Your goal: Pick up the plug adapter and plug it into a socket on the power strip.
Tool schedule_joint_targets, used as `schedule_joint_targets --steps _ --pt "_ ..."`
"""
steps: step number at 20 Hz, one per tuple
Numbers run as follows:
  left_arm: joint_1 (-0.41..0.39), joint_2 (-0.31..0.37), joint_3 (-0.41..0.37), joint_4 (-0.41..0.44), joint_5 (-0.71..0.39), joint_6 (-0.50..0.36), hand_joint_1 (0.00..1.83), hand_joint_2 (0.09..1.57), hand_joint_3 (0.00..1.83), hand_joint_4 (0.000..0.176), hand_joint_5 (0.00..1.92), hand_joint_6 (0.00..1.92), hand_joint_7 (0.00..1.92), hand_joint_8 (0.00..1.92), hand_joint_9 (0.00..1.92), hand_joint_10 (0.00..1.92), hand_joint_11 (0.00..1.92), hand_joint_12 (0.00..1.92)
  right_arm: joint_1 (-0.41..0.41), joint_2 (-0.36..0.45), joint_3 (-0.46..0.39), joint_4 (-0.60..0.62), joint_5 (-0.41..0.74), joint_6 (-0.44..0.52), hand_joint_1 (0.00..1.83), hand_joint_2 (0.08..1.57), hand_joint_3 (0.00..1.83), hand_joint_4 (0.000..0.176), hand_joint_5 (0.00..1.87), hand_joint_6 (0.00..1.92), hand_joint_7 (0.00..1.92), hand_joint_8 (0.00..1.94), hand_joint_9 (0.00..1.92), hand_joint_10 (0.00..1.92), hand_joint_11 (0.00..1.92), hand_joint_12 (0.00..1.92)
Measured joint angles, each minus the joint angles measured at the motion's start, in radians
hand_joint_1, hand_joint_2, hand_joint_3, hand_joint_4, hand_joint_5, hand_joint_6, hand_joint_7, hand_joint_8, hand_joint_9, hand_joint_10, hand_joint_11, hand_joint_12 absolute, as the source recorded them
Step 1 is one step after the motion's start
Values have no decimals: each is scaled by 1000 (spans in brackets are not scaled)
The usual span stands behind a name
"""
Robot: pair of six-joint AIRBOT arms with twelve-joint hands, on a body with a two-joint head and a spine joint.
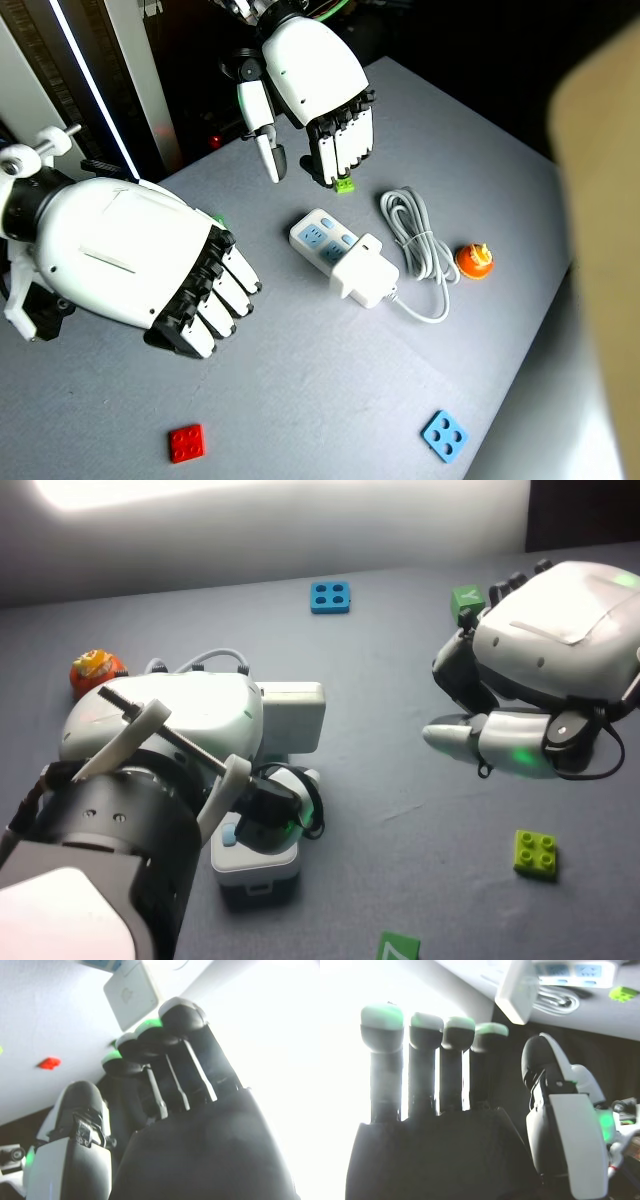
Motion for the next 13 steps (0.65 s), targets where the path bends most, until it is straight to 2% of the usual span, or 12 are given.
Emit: schedule_joint_targets --steps 1,3,4,5,6,10,13 --pt "-3 0 1 2 -1 1 401 1336 0 0 1048 1921 1050 1921 1140 1921 1257 1921 0 0 0 -5 2 1 323 1284 1 0 899 1921 955 1941 1067 1921 1246 1921" --pt "-14 0 1 -7 -2 1 333 1372 0 0 1274 1921 1248 1921 1306 1921 1397 1921 -6 0 1 -36 -6 13 331 1288 1 0 973 1921 1056 1941 1177 1921 1341 1921" --pt "-16 0 1 -6 -4 2 332 1382 0 0 1331 1921 1309 1921 1365 1921 1448 1921 -9 1 2 -103 -16 52 316 1296 3 0 984 1921 1074 1941 1194 1921 1352 1921" --pt "-28 0 1 -9 -6 14 334 1386 1 0 1361 1921 1342 1921 1409 1921 1484 1921 -15 3 1 -221 -31 132 313 1303 4 0 998 1921 1094 1941 1219 1921 1363 1921" --pt "-32 0 0 0 -8 21 301 1407 7 0 1380 1921 1361 1921 1419 1921 1495 1921 -19 3 0 -251 -35 154 297 1326 9 0 1015 1921 1107 1941 1247 1921 1389 1921" --pt "-42 -1 0 -15 -5 33 297 1454 9 0 1339 1921 1384 1921 1433 1921 1530 1921 -25 3 0 -249 -43 168 240 1418 15 0 1070 1921 1149 1941 1320 1921 1475 1921" --pt "-66 -1 0 -15 -6 43 358 1462 7 0 1286 1921 1365 1921 1416 1921 1524 1921 -25 3 0 -249 -34 168 231 1473 10 0 1113 1921 1189 1941 1359 1921 1507 1921"
